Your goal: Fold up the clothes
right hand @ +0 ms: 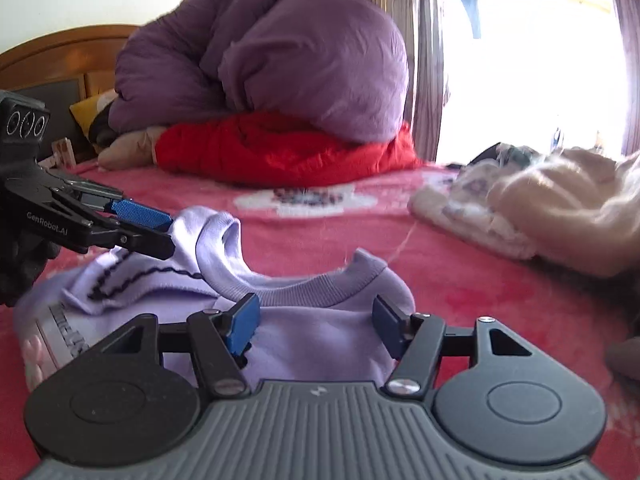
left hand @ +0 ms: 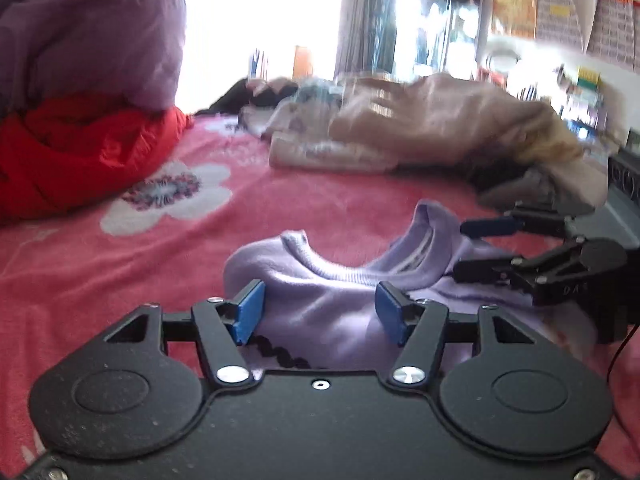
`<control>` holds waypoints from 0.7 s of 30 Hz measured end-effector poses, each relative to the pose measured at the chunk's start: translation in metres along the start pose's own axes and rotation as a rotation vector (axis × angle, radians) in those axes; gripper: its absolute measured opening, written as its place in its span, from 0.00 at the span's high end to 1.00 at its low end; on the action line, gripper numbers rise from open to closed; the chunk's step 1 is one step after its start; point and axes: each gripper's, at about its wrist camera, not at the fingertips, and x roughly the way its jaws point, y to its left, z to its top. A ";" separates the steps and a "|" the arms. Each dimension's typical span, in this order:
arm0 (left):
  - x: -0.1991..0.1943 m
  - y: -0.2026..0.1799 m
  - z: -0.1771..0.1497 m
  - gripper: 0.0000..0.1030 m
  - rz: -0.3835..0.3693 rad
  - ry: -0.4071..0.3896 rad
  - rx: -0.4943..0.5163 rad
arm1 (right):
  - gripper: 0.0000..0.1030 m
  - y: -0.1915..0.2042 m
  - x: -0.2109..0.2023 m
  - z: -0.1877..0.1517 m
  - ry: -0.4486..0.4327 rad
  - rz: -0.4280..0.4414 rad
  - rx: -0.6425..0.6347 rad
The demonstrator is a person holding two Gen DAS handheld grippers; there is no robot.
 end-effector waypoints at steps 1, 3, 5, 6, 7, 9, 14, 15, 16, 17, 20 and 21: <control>0.007 0.004 -0.002 0.42 -0.006 0.031 -0.020 | 0.38 -0.004 0.004 -0.002 0.008 0.014 0.030; 0.013 0.010 -0.005 0.42 -0.025 0.055 -0.058 | 0.37 -0.012 0.010 -0.006 0.020 0.040 0.090; 0.014 0.009 -0.006 0.41 -0.024 0.067 -0.051 | 0.35 -0.014 0.015 -0.010 0.031 0.055 0.109; 0.014 0.006 -0.008 0.41 -0.017 0.072 -0.038 | 0.34 -0.014 0.017 -0.011 0.034 0.056 0.109; 0.015 0.004 -0.010 0.41 -0.011 0.073 -0.033 | 0.32 -0.012 0.019 -0.012 0.033 0.053 0.107; 0.014 0.005 -0.011 0.41 -0.010 0.067 -0.045 | 0.31 -0.009 0.020 -0.015 0.027 0.044 0.102; -0.031 -0.008 0.004 0.42 0.025 -0.041 -0.027 | 0.32 -0.004 -0.020 -0.004 -0.071 -0.010 0.105; -0.042 -0.013 0.005 0.42 0.019 -0.061 -0.019 | 0.32 -0.004 -0.032 -0.001 -0.096 -0.022 0.114; -0.054 -0.017 0.006 0.42 0.013 -0.080 -0.011 | 0.32 0.000 -0.044 0.001 -0.110 -0.032 0.096; -0.063 -0.023 0.005 0.42 0.005 -0.094 -0.002 | 0.32 0.007 -0.054 0.002 -0.116 -0.040 0.061; -0.081 -0.045 -0.006 0.42 -0.032 -0.081 0.033 | 0.32 0.031 -0.083 -0.002 -0.116 -0.051 -0.019; -0.085 -0.053 -0.012 0.42 -0.039 -0.070 0.047 | 0.32 0.041 -0.090 -0.008 -0.102 -0.045 -0.044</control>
